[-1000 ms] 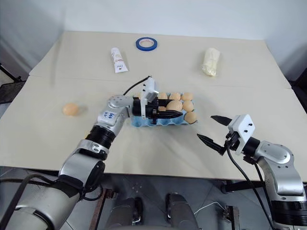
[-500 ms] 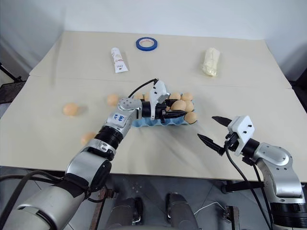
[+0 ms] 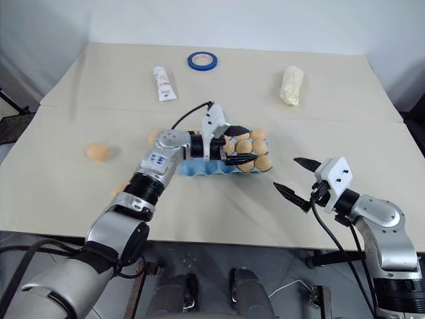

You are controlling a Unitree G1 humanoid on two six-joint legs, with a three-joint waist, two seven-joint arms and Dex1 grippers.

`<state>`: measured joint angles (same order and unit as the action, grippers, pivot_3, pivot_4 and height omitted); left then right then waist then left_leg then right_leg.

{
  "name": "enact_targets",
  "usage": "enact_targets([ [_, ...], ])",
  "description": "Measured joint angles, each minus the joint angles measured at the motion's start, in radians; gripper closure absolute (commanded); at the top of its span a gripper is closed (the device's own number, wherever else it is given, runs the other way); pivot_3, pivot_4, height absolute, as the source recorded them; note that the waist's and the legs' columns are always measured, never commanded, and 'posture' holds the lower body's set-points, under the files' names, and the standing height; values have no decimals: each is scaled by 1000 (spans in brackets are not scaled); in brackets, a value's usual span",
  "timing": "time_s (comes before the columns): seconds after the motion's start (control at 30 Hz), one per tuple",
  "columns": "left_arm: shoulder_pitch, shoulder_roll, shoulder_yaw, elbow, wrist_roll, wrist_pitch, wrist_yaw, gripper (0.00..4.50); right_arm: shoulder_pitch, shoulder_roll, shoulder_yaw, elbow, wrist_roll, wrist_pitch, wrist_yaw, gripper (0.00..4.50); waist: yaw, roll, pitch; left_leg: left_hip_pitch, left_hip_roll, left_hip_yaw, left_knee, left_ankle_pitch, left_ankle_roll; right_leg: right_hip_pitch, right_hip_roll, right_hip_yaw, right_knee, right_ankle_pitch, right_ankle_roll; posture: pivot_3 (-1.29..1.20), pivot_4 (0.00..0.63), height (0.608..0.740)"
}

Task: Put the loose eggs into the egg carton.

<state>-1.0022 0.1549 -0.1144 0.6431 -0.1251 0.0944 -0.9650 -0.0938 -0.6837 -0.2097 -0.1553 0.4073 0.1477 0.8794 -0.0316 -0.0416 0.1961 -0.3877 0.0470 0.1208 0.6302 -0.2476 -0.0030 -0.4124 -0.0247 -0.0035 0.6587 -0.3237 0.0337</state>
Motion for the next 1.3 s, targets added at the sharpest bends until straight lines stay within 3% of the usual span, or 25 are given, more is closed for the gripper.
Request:
enact_targets([
  [0.4, 357, 294, 171, -527, -148, 244, 10, 27, -59, -6, 22, 46, 2, 6, 82, 0, 2, 0, 0, 1, 0, 0, 1, 1, -1, 1, -1, 0, 2, 0, 0, 0, 150, 740],
  [0.57, 548, 378, 351, -729, -227, 309, 92, 27, -84, -10, 43, 81, 4, 6, 136, 0, -1, 0, 0, 1, 0, -1, 0, -1, 3, 1, -1, 0, 1, 0, 0, 0, 150, 740],
  [0.73, 775, 398, 542, -888, -310, 332, 169, 27, -98, -11, 47, 92, 16, 4, 174, 0, -2, 0, 0, 2, 1, -1, 0, -2, 3, 1, -1, 0, 0, 0, -1, 0, 150, 740],
  [0.93, 1076, 345, 661, -924, -358, 266, 172, 27, -108, -12, 50, 120, 46, 7, 247, 0, 1, 0, 0, 2, 1, -1, 0, -2, 4, 2, -2, -1, -1, 0, -3, 0, 150, 740],
  [1.3, 1267, 310, 734, -945, -415, 179, 187, 27, -60, -94, 51, 73, 171, 124, 423, 0, 3, 0, 0, 1, 2, -2, -3, -6, 1, 2, -3, -2, -7, 0, -5, 0, 150, 740],
])
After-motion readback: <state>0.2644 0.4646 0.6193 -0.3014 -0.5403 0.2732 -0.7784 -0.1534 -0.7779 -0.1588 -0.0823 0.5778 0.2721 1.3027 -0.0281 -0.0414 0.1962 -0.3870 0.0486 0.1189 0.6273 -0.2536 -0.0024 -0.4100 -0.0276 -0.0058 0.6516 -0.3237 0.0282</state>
